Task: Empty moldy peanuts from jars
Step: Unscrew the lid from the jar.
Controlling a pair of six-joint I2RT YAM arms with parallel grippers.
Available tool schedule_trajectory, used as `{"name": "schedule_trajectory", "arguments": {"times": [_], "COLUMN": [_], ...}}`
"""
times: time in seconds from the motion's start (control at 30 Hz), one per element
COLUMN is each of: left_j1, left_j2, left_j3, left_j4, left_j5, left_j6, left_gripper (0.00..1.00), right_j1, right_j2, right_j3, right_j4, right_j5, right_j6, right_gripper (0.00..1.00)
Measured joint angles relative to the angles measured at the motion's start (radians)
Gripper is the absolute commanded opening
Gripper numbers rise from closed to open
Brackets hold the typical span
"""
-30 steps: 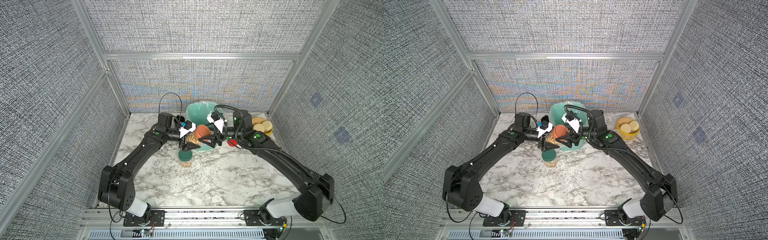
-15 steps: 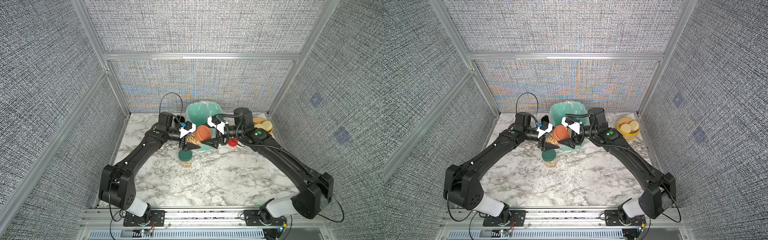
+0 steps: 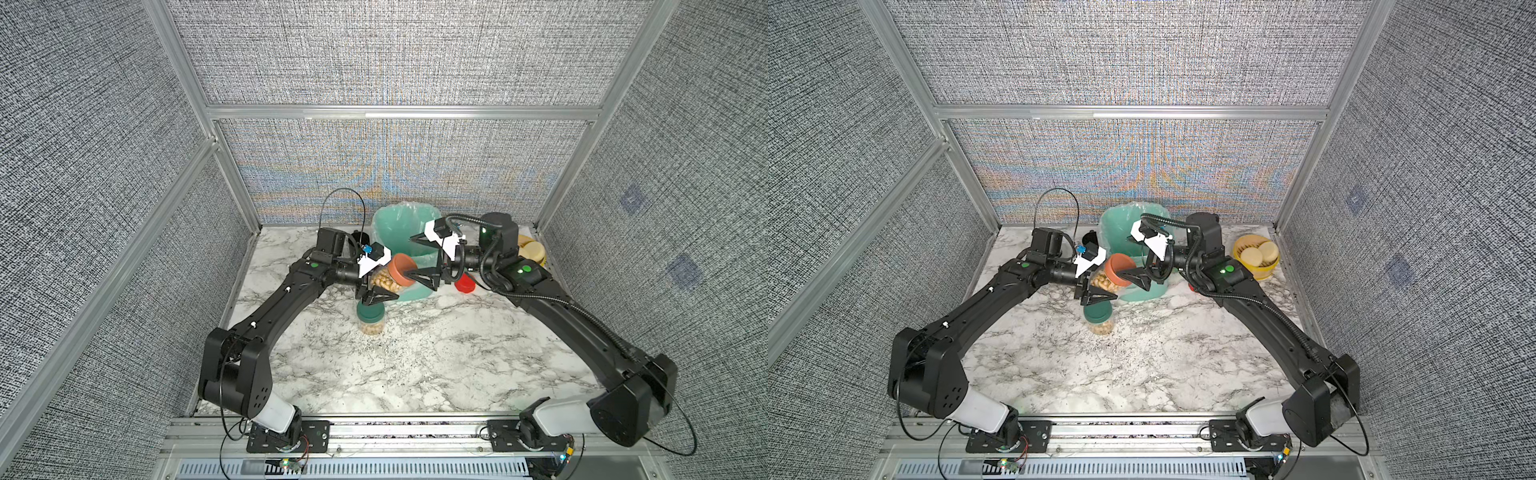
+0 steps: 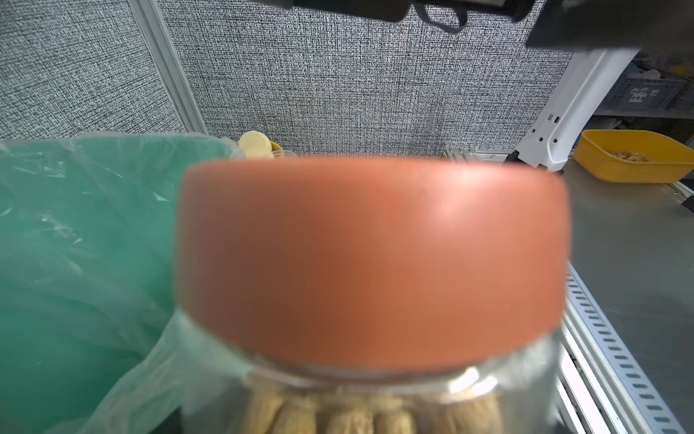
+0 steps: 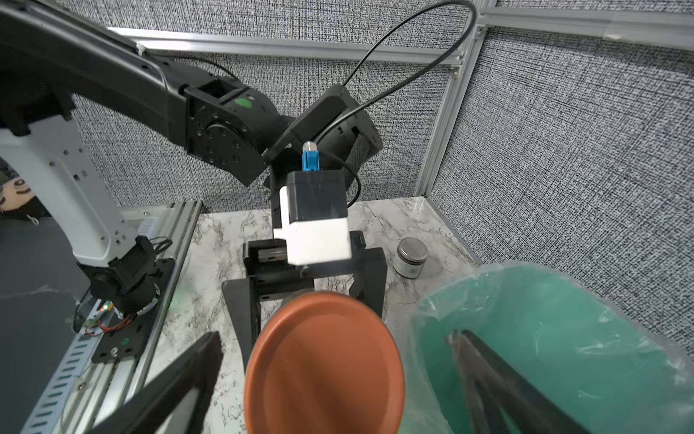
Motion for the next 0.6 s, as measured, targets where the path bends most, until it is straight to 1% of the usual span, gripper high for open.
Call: {"name": "schedule_trajectory", "arguments": {"times": [0.2,0.4,0.5,0.6], "left_j1": [0.001,0.001,0.001,0.001], "left_j2": [-0.008,-0.008,-0.008,-0.009], "left_j3": [-0.02,-0.027,-0.032,-0.032], "left_j4": [0.047,0.088,0.102,0.114], "left_j5": [-0.026,-0.04,-0.047,-0.05], "left_j6": [-0.035,-0.062,-0.07,-0.077], "left_gripper": [0.0,0.0,0.0,0.0], "right_j1": [0.006,0.042,0.072,0.094], "right_j2": [-0.053,-0.102,-0.111,-0.111], "right_j3": [-0.113,-0.21,-0.243,-0.259], "right_j4": [0.122,0.234,0.266,0.273], "right_j5": [0.058,0.198,0.27,0.33], "right_j6": [0.276,0.552,0.645,0.704], "right_gripper": [0.98,0.98,0.98,0.98]}}
